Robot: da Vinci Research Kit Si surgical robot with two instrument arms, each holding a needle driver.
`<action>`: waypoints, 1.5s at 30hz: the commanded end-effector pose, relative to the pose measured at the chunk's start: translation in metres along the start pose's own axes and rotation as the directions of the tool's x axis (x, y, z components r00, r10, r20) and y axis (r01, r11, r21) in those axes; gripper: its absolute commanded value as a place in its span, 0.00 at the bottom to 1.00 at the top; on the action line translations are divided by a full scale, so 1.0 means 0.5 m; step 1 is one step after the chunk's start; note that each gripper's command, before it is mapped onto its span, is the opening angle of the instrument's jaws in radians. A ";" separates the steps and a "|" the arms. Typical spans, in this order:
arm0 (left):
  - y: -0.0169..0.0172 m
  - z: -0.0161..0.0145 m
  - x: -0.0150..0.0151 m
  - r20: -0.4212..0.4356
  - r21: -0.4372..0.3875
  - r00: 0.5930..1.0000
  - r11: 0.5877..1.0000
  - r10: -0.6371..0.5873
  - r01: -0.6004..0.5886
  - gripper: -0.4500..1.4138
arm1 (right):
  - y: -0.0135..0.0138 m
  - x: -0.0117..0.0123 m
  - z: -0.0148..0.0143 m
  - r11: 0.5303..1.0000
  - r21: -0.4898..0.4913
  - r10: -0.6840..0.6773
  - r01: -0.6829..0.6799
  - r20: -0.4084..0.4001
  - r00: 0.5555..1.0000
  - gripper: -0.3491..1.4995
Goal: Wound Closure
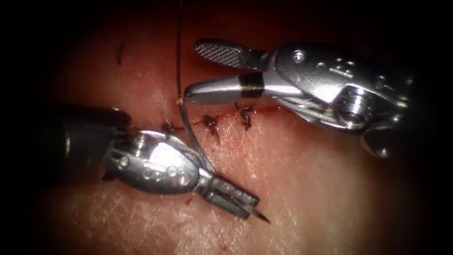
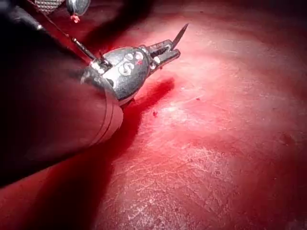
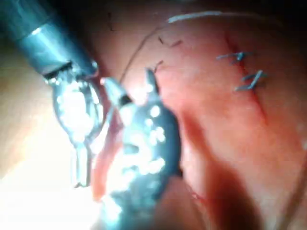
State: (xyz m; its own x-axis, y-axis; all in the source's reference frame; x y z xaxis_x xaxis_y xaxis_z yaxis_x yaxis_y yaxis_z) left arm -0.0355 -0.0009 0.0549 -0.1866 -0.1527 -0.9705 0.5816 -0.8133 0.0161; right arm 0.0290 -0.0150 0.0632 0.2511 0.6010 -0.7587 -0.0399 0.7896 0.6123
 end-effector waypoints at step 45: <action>-0.0050 -0.0006 0.0040 0.091 0.452 0.967 0.875 -0.239 0.174 0.66 | 0.0071 -0.0022 -0.0060 0.854 -0.298 0.386 -0.425 -0.184 0.904 0.00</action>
State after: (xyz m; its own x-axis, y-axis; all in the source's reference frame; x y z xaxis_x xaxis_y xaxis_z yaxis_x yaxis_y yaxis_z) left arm -0.0363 0.0016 0.0523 -0.3797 0.0051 -0.9251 0.0806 -0.9960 -0.0386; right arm 0.0249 -0.0120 0.0649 0.0252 0.8729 -0.4872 -0.4351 0.4483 0.7808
